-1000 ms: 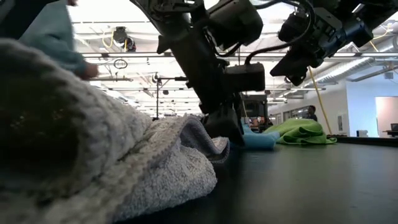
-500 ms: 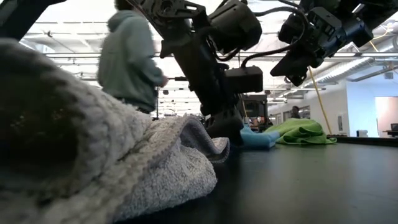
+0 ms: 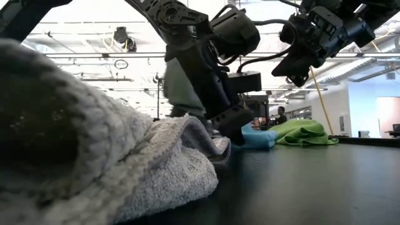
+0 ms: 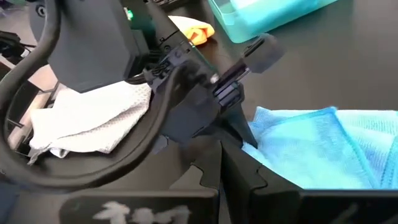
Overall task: Fold microfiber towels
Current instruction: Stack the folded blue microfiber towel on top of the blue microfiber towel into the bin
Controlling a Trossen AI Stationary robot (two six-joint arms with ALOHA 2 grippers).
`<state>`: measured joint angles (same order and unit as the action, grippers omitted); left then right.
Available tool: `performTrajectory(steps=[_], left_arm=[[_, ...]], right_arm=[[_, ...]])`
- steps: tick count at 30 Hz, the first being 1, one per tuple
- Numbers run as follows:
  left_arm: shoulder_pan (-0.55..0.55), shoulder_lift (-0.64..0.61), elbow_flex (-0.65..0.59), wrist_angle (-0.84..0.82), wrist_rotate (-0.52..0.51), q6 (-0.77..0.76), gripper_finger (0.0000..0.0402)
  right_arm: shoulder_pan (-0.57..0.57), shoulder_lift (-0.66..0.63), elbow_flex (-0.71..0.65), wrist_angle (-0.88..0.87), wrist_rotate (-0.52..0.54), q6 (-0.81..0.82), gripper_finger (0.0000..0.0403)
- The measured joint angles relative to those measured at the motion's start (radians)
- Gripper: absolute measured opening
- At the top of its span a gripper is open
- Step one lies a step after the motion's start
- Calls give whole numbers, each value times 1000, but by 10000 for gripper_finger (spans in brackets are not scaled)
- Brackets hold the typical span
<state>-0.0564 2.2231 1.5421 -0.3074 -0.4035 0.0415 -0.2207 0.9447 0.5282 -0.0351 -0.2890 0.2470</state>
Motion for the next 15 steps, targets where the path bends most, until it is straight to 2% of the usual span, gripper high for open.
performTrajectory(steps=[6,15], left_arm=[[12,-2,0,12,-10,-142,5],[31,-74,0,21,-51,-220,2]], right_arm=[[0,0,0,0,-1,3,0],[0,0,0,0,-1,3,0]])
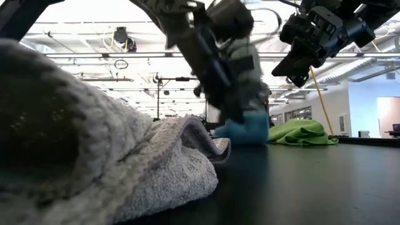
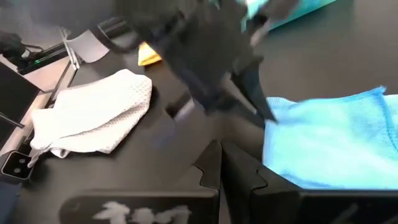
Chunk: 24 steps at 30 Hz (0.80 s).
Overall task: Fold microfiber towels
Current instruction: Stack the folded blue microfiber towel on top of the blue microfiber towel into the bin
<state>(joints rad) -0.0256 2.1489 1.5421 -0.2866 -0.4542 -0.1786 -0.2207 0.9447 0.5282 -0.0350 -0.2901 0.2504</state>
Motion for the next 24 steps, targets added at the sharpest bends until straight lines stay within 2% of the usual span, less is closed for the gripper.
performTrajectory(steps=[5,12,24], left_arm=[[10,-89,0,-6,-62,0,2],[41,-276,0,-98,-152,-34,1],[100,-584,1,-478,-428,-54,0]], right_arm=[[0,0,0,0,-1,0,0],[0,0,0,6,-1,-1,0],[0,0,0,7,-1,-12,0]])
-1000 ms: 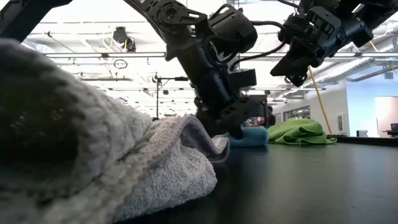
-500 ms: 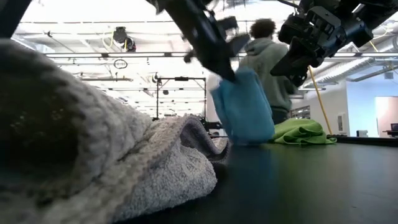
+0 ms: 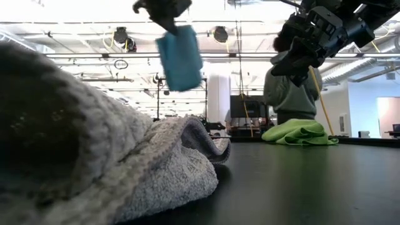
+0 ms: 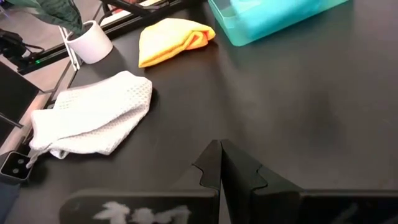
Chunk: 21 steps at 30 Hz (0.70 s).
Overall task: Fold microfiber towels
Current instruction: Stack the folded blue microfiber towel on top of the blue microfiber towel into the bin
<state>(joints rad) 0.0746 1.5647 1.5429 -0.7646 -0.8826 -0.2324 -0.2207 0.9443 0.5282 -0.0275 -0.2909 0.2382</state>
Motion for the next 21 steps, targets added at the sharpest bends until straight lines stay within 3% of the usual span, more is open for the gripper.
performTrajectory(steps=[9,21], left_arm=[[113,-82,0,-363,-26,-115,0],[329,-73,-1,-431,111,-5,0]], right_arm=[[-2,0,0,0,2,-15,0],[-2,0,0,1,31,-15,0]])
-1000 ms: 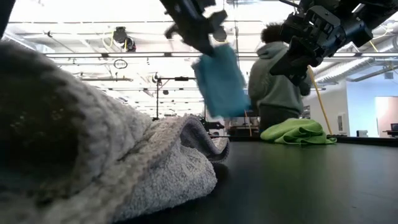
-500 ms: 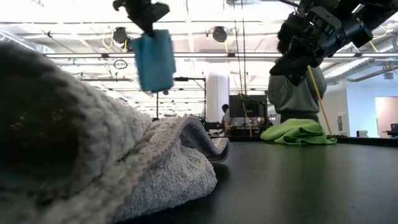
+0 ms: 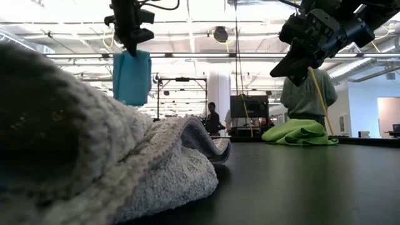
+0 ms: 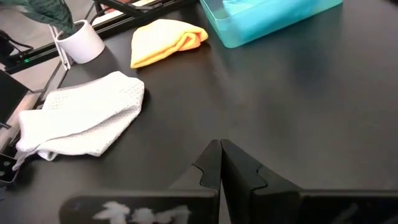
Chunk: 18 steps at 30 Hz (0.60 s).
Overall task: Fold microfiber towels
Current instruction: Stack the folded blue microfiber towel on top of the blue microfiber towel into the bin
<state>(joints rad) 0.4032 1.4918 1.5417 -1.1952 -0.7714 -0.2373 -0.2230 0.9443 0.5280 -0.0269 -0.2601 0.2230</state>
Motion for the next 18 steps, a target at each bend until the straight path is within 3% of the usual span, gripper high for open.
performTrajectory(steps=[9,14,18], left_arm=[[72,-1,-17,-30,51,23,0],[82,0,-130,-24,64,-2,0],[77,1,-249,81,82,5,0]], right_arm=[[0,0,0,0,2,0,0],[0,0,0,0,3,0,0],[0,0,0,0,3,0,0]])
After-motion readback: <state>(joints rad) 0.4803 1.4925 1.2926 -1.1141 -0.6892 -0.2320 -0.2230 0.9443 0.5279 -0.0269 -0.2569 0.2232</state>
